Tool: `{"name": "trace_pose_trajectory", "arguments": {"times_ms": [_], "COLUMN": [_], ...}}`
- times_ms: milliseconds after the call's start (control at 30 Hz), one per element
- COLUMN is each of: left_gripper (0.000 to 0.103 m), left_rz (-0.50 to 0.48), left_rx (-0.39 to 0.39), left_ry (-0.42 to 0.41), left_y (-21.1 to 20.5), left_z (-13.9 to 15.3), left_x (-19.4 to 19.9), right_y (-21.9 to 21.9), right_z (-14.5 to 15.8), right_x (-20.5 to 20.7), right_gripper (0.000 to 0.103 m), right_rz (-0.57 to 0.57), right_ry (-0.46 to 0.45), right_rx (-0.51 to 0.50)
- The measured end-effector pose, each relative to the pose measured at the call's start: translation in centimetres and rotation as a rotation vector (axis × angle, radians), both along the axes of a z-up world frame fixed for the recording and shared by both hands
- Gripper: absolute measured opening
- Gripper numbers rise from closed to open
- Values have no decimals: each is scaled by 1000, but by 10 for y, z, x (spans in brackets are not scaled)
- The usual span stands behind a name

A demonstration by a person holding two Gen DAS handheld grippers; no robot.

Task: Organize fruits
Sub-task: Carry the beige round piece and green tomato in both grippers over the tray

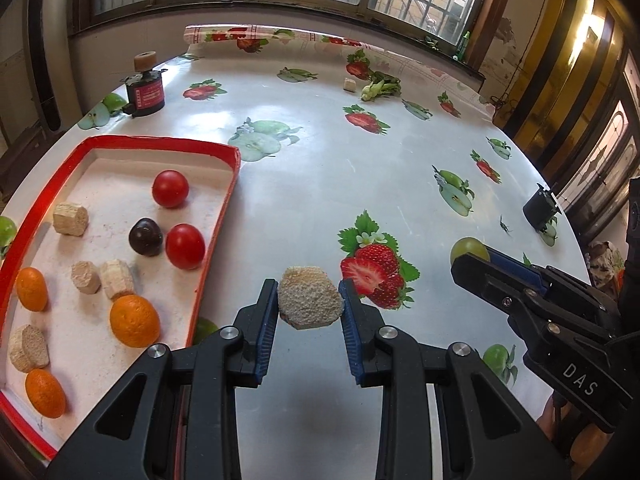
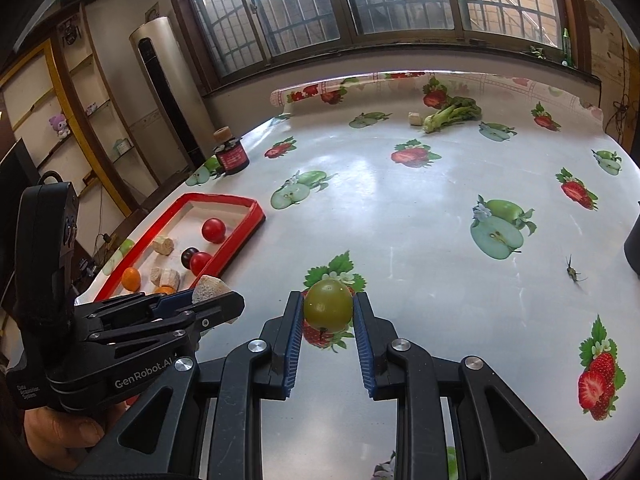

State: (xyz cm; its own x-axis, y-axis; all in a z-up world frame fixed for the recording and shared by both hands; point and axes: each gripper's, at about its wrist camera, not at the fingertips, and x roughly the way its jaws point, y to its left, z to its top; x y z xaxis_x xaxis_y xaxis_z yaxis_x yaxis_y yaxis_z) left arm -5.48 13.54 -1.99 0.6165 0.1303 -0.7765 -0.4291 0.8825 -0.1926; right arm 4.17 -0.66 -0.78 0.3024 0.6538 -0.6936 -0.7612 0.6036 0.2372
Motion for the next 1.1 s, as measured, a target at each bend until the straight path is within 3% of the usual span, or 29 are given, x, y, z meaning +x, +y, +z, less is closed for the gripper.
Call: {"name": "trace_pose_trajectory", "arguments": {"times_ms": [1100], "left_gripper": [28], "left_rz": [131], "left_rx": [23], "left_ry": [-3], "left_y": [41], "left_z": [3], "left_x": [-76], "right_y": [65], "right_z": [8], "right_x": [-57], "right_gripper": [25], "right_rz": [175], "right_ry": [-18], "right_rx": [-6]}}
